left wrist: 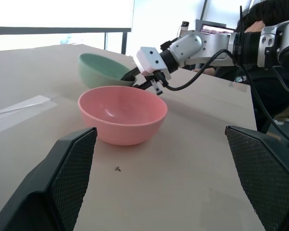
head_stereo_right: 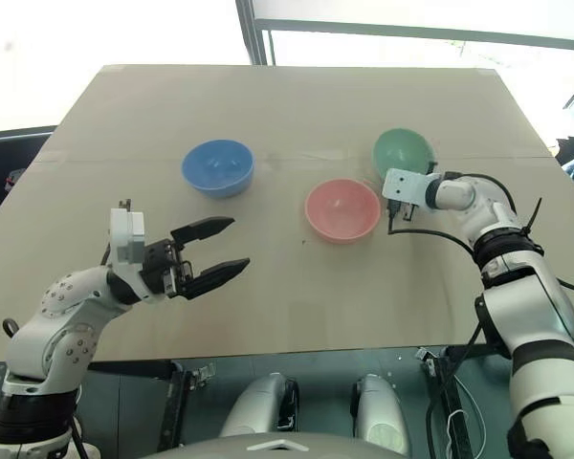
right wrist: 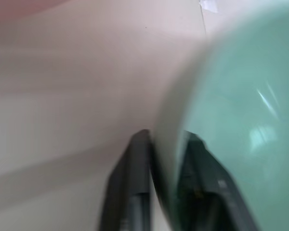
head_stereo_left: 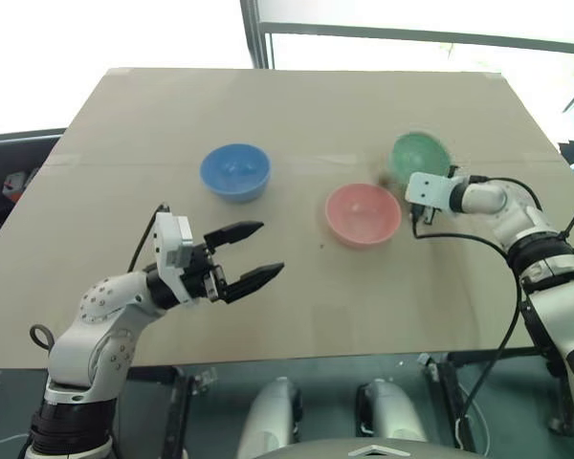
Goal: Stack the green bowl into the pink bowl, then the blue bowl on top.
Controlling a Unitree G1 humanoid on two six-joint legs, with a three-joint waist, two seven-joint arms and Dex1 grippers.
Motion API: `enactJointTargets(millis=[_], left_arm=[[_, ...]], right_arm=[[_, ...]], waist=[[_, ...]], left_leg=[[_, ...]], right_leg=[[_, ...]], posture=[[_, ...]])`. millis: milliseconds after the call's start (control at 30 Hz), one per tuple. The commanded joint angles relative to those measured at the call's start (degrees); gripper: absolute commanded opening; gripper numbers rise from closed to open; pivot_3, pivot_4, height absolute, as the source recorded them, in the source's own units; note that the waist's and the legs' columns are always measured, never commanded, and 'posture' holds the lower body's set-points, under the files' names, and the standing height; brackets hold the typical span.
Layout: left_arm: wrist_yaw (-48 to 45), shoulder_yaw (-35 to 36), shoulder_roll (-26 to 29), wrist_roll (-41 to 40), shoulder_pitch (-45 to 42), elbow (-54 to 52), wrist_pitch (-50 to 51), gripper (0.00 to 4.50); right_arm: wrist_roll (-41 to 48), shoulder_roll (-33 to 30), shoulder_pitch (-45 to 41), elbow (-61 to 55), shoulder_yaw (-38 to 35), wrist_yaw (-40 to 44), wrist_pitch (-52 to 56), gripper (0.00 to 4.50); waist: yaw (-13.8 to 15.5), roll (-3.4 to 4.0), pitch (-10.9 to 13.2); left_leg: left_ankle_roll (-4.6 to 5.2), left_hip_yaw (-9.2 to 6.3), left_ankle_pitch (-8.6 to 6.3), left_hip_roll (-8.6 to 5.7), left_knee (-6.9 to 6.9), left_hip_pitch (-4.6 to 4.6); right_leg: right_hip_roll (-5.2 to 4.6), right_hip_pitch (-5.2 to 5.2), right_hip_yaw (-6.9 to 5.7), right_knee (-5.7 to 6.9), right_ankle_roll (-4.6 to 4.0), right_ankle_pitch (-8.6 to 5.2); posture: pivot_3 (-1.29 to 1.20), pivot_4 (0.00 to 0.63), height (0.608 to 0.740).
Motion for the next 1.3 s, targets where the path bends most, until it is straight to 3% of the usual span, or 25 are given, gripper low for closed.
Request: enactJointTargets(millis=[33,200,367,400,467,500,533,600,667,767,833,967,1200,1300], left_arm=[[0.54,0.05,-0.35,0.14,-1.55,-1.02,-0.86,4.5],[3.98,-0.95,-2.2,3.32,-3.9,1.49,-1.87,4.5],[8.31,-0.68,-3.51,5.07,-4.91,3.21,-0.63,4.5],[8.98,-0.46,-3.7,5.17,-4.93,3.23,-0.55,4.5],[9.82,-0.24,-3.81,5.57,-4.97,3.26,-0.6,4.5],[9.9,-0.28,-3.77,5.71,-5.05,3.27,-0.67,4.5],[10.69,-0.18,-3.87,6.28,-5.28,3.35,-0.84,4.5],[13.26,0.25,-4.28,7.3,-5.71,3.35,-0.64,4.5],[21.23,0.08,-4.76,13.66,-7.76,2.38,-0.66,4.5],[31.34,-1.75,-4.38,22.55,-11.06,0.5,3.59,4.5],[33.36,-4.84,-2.26,26.76,-15.02,1.15,8.73,4.5],[31.75,-13.2,3.13,34.85,-23.89,6.31,14.31,4.5],[24.58,-27.5,3.52,44.36,-35.74,18.77,14.68,4.5],[22.88,-29.54,2.22,45.97,-37.82,22.64,13.12,3.39]], right_arm=[[4.15,-1.89,-1.09,-6.04,-4.31,3.25,0.04,0.03],[14.47,-3.77,7.04,-29.73,-9.06,14.72,11.49,0.03],[24.06,-4.62,18.07,-60.2,-10.05,21.13,32.89,0.03],[24.55,-4.64,19.85,-64.22,-9.46,21.48,35.67,0.78],[24.95,-3.87,22.59,-69.52,-8.22,21.21,39.85,1.15],[24.98,-3.33,23.24,-70.68,-7.96,20.73,41.29,1.64],[23.94,-3.12,23.59,-71.08,-7.22,20.28,41.3,1.64],[21.62,-2.01,23.42,-71.29,-7.38,16.71,41.2,2.35],[23.29,-1.34,23.12,-73.6,-10.15,14.93,44.41,3.05],[28.74,0.4,24.2,-78.49,-14.82,13.05,50.18,3.05],[31.53,1.21,25.52,-81.78,-16.84,12.04,53.02,3.05],[32.71,2.05,27.33,-85.37,-17.64,8.96,55.51,3.05],[29.67,4.43,30.41,-87.98,-14.55,1.9,56.56,3.05],[29.76,4.99,31.47,-90.05,-14.87,-0.22,57.94,3.21]], waist=[[0.04,0.02,0.02],[0.12,0.06,0.04],[0.62,0.05,0.03],[0.64,0.06,0.04],[0.62,0.04,0.02],[0.62,0.03,0.02],[0.58,0.03,0.02],[0.67,-0.01,-0.01],[0.84,-0.01,0.0],[1.58,-0.05,0.01],[1.96,-0.08,0.0],[2.06,-0.13,-0.01],[1.52,-0.13,-0.01],[1.66,-0.14,0.0]], left_leg=[[0.0,0.0,0.0,0.0,0.0,0.0],[0.0,-0.02,0.0,0.02,-0.01,0.0],[0.0,-0.13,0.0,0.02,-0.05,-0.06],[0.01,-0.14,-0.01,0.02,-0.02,-0.08],[0.01,-0.13,-0.01,0.0,-0.01,-0.08],[0.02,-0.13,-0.01,0.0,0.0,-0.04],[0.02,-0.13,-0.01,0.0,0.0,-0.04],[0.01,-0.14,-0.01,-0.01,0.09,0.02],[0.01,-0.12,-0.01,-0.01,0.1,0.02],[0.01,-0.17,-0.01,-0.05,0.09,-0.03],[0.02,-0.17,-0.01,-0.05,0.05,-0.05],[0.02,-0.22,-0.01,-0.27,0.04,-0.15],[0.01,-0.1,0.0,-0.26,-0.02,-0.11],[0.01,-0.07,0.0,-0.24,-0.05,-0.15]], right_leg=[[0.0,0.0,0.0,0.0,0.0,0.0],[0.0,0.03,-0.03,-0.01,0.0,0.0],[-0.01,0.08,-0.15,0.1,0.01,0.01],[-0.02,0.07,-0.16,0.15,0.0,0.01],[-0.04,0.07,-0.15,0.16,0.01,0.01],[-0.04,0.07,-0.15,0.12,0.01,0.01],[-0.04,0.07,-0.15,0.11,0.01,0.01],[-0.04,0.08,-0.13,0.12,0.0,0.01],[-0.04,0.06,-0.1,0.17,0.0,0.01],[-0.03,0.05,-0.13,0.21,0.0,0.01],[-0.02,0.06,-0.14,0.27,0.0,0.01],[-0.01,0.06,-0.27,0.24,0.01,0.01],[0.05,-0.03,-0.12,0.26,0.02,0.0],[0.07,-0.07,-0.11,0.25,0.02,0.0]], posture=[[0.0,0.15,0.74],[0.0,0.15,0.74],[0.0,0.15,0.74],[0.0,0.15,0.74],[0.0,0.15,0.74],[0.0,0.15,0.74],[0.0,0.15,0.74],[0.0,0.15,0.74],[0.0,0.15,0.74],[0.0,0.15,0.74],[0.0,0.15,0.74],[0.0,0.15,0.74],[0.0,0.15,0.74],[0.0,0.15,0.74]])
